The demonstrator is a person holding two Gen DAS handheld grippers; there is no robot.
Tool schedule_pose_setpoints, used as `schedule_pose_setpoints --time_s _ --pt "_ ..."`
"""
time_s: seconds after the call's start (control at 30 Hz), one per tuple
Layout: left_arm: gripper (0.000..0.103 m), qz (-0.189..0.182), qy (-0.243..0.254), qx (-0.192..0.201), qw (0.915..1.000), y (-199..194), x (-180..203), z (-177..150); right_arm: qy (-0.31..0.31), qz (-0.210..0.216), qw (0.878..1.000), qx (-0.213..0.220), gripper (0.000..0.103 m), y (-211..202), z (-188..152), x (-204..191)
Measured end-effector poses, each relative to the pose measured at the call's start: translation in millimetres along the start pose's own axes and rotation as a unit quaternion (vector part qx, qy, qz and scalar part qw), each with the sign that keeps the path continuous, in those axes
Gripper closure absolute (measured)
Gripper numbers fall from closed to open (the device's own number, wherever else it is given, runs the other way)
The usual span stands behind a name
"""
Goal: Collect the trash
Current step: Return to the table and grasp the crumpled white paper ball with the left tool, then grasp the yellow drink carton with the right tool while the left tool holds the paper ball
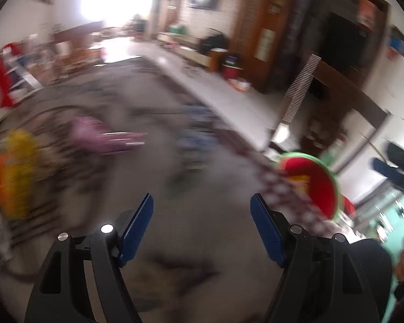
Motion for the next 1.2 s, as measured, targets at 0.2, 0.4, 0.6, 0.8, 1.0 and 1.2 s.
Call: schedule_pose_setpoints --time_s 0.2,0.4,0.6,0.8,1.0,1.2 --pt "0.031 0.162 -0.051 -0.003 0.9855 -40 -152 -20 -0.082 0.031 0.995 -0.042 0.016 29 -30 -60" --pt "0.031 0.259 -0.201 -0.006 0.9448 -68 -268 -51 -0.032 0.019 0.997 -0.062 0.016 39 -31 -43" --pt "0.033 0.255 -0.241 -0.042 0.9355 -35 -291 -70 -0.056 0.012 0.996 -0.07 0.016 40 -35 -48" --pt "0.075 0.218 -0.286 -0.031 0.9326 -40 -283 -82 -0.071 0.006 0.995 -0.076 0.016 41 -38 -52" --pt "0.074 0.197 -0.264 0.03 0.9438 -87 -218 -79 -0.099 -0.012 0.99 -0.104 0.016 52 -44 -60" --pt "0.073 0.174 -0.23 0.039 0.9566 -116 -168 -96 -0.119 0.014 0.983 -0.137 0.016 82 -64 -100"
Point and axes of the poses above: each gripper's, at about its wrist camera, not at the fingertips, and y roughly the way its jaws point, x to its right, z to its top, the point moved 4 cm from there along y, roughly the way its jaws point, and after that the axes turned 13 degrees about x, right-handed, at the moved point
